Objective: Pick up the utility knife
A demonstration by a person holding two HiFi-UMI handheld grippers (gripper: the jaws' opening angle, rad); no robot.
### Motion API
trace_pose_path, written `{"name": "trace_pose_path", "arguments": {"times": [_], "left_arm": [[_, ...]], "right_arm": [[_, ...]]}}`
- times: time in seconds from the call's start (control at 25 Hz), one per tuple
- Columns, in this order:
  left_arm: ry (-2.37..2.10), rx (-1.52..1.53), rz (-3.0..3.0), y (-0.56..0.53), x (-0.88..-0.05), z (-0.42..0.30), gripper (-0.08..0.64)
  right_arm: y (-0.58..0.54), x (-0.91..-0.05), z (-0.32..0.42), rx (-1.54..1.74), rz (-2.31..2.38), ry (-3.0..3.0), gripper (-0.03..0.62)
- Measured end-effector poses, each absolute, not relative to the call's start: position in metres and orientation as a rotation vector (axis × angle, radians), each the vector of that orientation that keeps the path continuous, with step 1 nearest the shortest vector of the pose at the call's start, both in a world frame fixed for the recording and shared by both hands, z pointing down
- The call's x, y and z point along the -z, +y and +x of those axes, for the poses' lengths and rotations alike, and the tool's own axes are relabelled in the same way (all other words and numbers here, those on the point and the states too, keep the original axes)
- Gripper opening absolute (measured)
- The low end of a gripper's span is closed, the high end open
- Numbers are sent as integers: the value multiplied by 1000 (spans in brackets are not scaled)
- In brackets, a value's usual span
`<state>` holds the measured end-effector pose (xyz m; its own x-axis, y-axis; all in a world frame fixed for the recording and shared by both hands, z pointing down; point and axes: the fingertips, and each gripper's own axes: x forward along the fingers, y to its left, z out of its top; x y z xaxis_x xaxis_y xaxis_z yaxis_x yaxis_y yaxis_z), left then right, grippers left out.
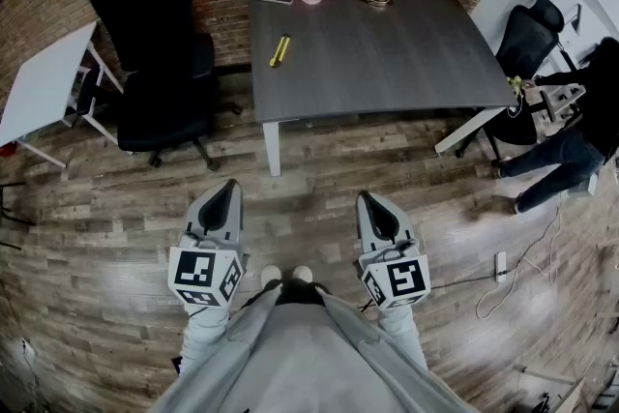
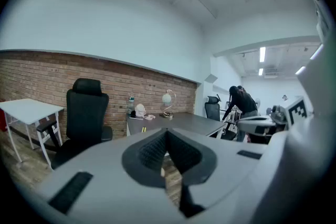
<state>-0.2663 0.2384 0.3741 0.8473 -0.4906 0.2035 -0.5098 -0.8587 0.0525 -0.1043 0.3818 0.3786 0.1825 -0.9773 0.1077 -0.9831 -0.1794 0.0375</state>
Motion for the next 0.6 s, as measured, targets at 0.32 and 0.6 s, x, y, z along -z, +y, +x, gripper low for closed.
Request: {"name": "trace_pose_path", "arguments": {"times": [0.32, 0.6], "left_arm": [[-831, -275, 2914, 257, -374, -258, 18], [-875, -292, 2896, 249, -379, -257, 18]], "right_arm": [[398, -379, -97, -84, 2330, -2003, 18], [388, -387, -93, -117, 2316, -2038, 18]]}}
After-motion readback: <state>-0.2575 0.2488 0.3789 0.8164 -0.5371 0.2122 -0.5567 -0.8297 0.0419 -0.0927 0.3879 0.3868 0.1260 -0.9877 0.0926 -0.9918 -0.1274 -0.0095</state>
